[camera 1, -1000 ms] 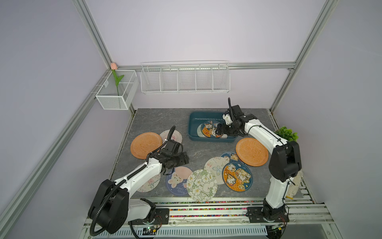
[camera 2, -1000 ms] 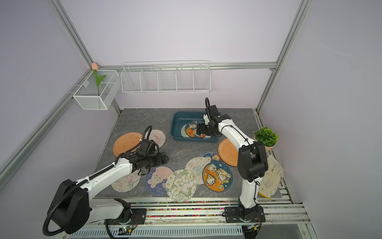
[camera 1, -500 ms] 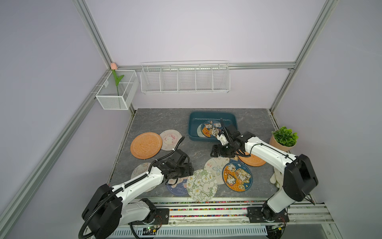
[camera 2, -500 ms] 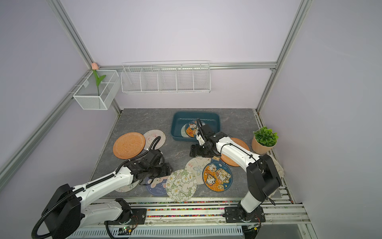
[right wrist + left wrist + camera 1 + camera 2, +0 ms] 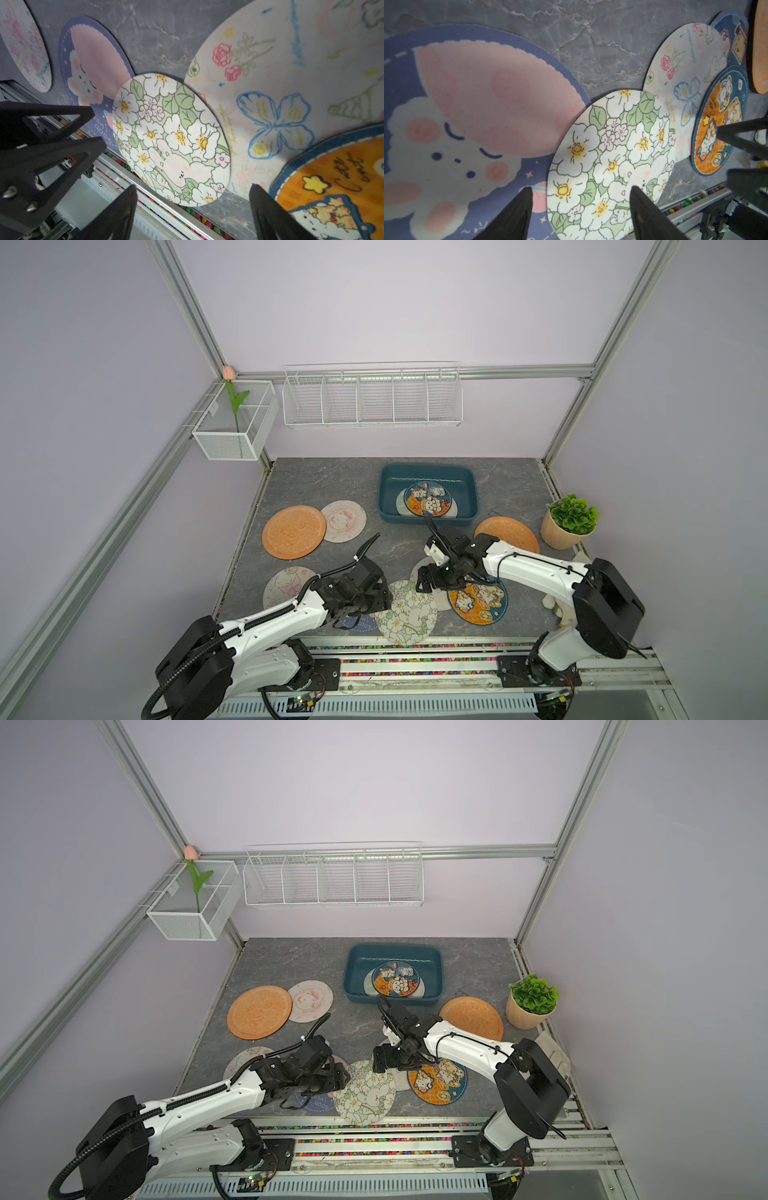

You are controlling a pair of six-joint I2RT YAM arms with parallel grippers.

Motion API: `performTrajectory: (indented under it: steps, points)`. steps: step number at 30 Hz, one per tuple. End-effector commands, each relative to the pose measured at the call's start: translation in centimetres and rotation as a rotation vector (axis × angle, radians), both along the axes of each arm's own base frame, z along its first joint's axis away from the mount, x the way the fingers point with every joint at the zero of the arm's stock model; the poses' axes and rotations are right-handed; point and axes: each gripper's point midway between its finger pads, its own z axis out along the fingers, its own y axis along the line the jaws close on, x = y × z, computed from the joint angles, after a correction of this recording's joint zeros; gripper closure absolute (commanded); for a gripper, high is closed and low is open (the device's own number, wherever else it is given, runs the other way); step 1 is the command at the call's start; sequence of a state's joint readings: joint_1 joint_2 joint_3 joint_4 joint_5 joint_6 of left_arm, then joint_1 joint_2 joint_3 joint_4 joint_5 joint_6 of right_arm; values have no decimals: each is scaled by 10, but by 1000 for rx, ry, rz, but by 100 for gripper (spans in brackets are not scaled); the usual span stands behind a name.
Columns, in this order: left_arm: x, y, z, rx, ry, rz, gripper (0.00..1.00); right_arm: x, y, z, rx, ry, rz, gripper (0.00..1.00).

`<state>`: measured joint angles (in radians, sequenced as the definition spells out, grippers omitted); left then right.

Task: Put the coasters into the storage box
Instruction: Place the coaster in the storage box, then pick up the coaster from the center of the board.

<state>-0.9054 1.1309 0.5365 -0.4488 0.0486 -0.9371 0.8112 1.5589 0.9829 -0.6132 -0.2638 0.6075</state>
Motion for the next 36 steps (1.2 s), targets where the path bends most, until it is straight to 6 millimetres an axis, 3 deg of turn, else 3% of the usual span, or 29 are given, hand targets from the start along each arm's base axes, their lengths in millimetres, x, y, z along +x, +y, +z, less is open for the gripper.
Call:
performTrajectory:
  steps: [1, 13, 26, 36]
  points:
    - [1, -1, -1, -17, -5, 41, 28, -11, 1, 0, 20, 14, -12, 14]
    - [-9, 2, -17, 30, 31, 31, 33, -25, -3, -18, -19, 31, 7, 16]
    - [-11, 0, -27, 55, 46, 16, 40, -28, 6, -42, -39, 77, 35, 19]
    - [-8, -6, -25, 52, 38, -9, 45, -26, 19, -40, -7, 80, 44, 26]
